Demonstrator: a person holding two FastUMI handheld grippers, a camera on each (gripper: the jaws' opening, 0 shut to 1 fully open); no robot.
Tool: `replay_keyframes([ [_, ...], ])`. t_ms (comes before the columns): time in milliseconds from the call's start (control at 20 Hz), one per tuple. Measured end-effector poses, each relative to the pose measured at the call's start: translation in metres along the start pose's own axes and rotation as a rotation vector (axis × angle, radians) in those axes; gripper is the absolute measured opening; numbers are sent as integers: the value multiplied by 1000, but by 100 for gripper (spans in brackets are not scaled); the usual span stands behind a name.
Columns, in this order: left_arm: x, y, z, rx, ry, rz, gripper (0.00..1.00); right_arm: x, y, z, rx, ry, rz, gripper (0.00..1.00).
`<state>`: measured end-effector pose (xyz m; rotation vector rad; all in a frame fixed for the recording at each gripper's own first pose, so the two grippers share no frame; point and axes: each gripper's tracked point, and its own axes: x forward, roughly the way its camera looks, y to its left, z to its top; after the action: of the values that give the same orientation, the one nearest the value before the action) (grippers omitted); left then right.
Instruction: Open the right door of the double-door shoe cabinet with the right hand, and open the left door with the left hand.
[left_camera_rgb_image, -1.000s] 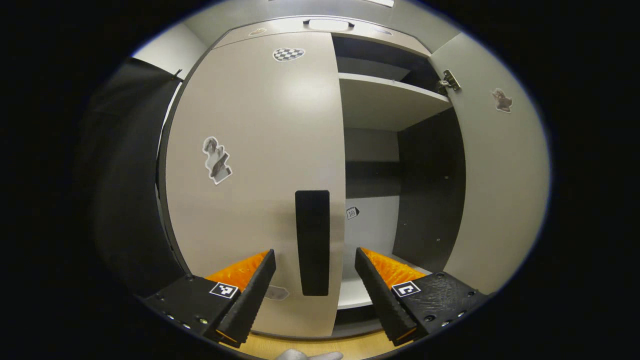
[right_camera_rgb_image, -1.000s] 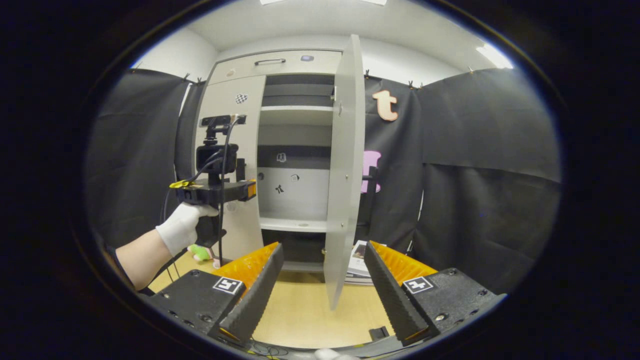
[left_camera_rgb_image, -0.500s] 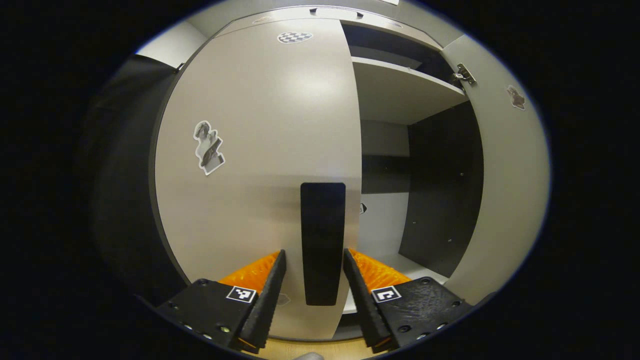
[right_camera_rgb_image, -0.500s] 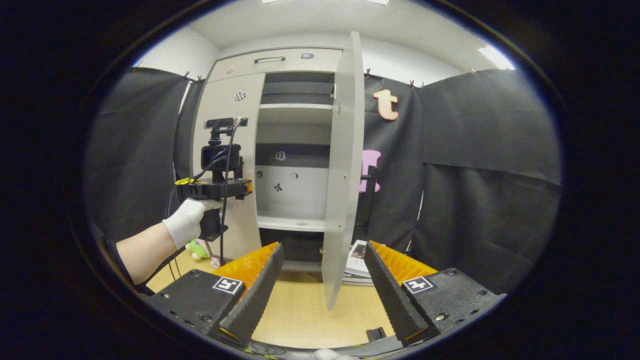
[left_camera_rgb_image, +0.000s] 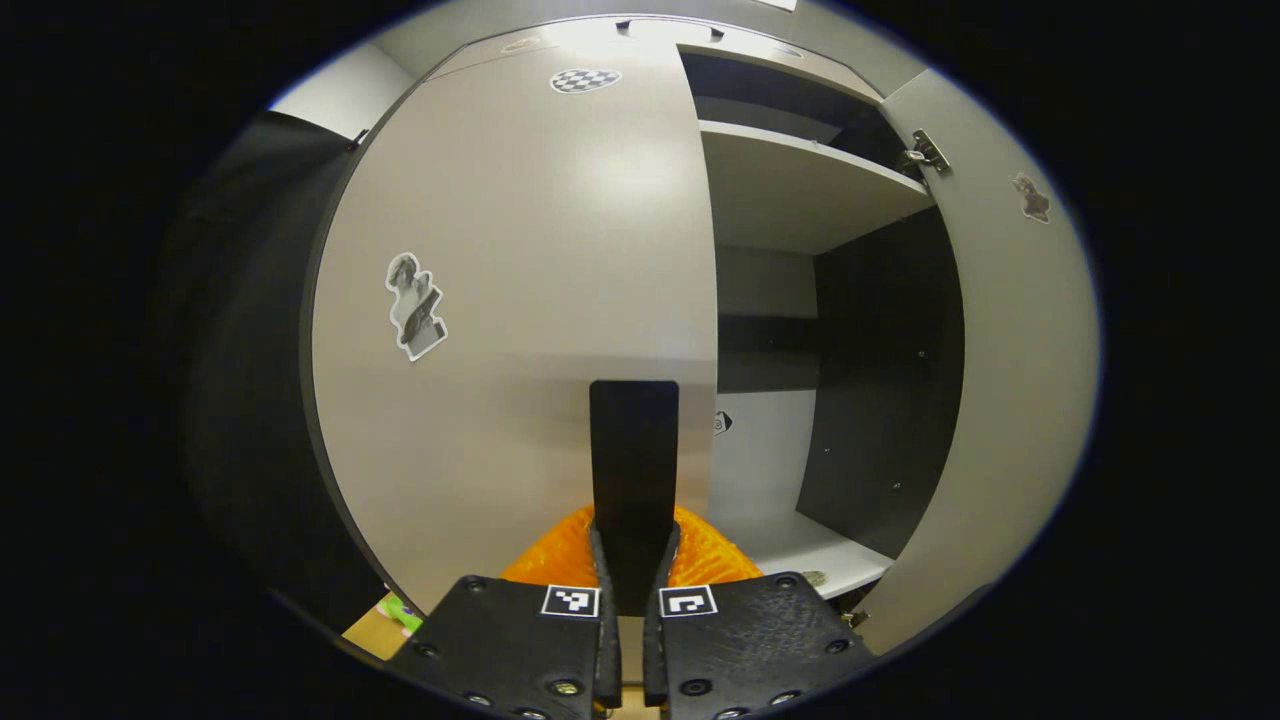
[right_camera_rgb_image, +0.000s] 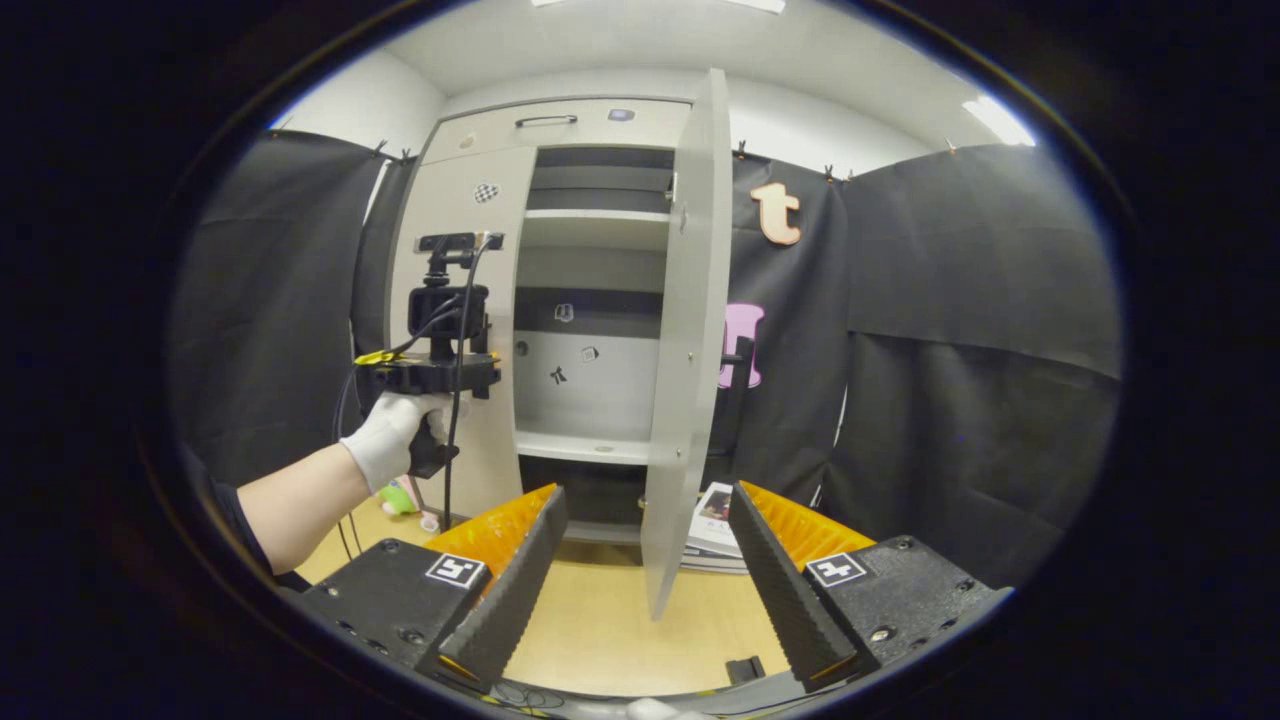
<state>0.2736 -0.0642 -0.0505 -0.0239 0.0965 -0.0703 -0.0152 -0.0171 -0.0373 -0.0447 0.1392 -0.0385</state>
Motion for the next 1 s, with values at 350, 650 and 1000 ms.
replay_keyframes([
  [350, -20, 0, 2, 11, -3, -33, 5, -13, 2, 3, 14, -23, 34, 100],
  [650, -58, 14, -2, 13, -9, -56, 5, -24, 17, 3, 23, -28, 83, 98],
  [1000, -96, 35, -3, 17, -10, -51, 5, -37, 38, -2, 36, -32, 148, 98],
])
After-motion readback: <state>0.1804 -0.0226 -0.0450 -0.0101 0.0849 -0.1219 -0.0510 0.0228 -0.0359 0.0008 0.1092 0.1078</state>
